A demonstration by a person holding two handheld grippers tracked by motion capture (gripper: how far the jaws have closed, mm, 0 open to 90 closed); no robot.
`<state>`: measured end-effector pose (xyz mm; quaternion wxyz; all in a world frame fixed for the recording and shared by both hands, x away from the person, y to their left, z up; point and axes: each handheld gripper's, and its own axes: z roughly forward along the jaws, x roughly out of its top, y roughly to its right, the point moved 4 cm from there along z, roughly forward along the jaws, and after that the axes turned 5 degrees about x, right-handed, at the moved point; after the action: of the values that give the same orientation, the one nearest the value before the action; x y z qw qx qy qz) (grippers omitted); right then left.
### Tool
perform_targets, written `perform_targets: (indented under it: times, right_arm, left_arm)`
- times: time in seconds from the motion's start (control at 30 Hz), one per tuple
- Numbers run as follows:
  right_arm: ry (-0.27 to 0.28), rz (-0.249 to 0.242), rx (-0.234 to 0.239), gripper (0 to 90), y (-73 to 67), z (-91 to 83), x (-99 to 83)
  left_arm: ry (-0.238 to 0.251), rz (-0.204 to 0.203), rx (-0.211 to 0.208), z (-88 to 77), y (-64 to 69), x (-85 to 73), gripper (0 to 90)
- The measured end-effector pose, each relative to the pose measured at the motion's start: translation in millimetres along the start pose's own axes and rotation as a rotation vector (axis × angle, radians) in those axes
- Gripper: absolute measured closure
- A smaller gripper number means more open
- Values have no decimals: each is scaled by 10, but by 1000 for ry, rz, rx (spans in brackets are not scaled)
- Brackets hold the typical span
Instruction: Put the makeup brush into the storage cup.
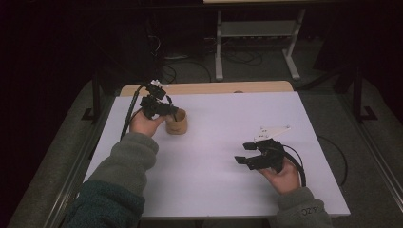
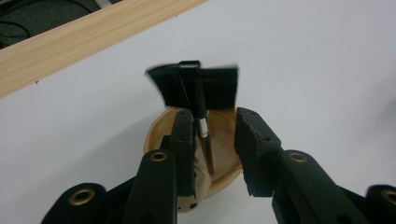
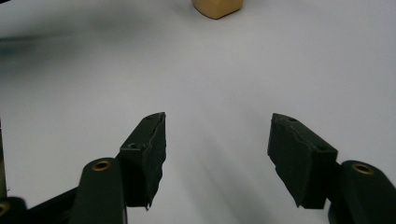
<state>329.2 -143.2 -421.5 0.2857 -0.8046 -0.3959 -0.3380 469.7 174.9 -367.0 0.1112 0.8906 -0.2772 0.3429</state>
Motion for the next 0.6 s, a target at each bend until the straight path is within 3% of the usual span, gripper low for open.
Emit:
perform_targets:
  times: [0.6]
  right_arm:
    - [9, 8, -6, 360, 15, -22, -1]
  left_arm:
    - [12, 15, -6, -98, -16, -62, 644]
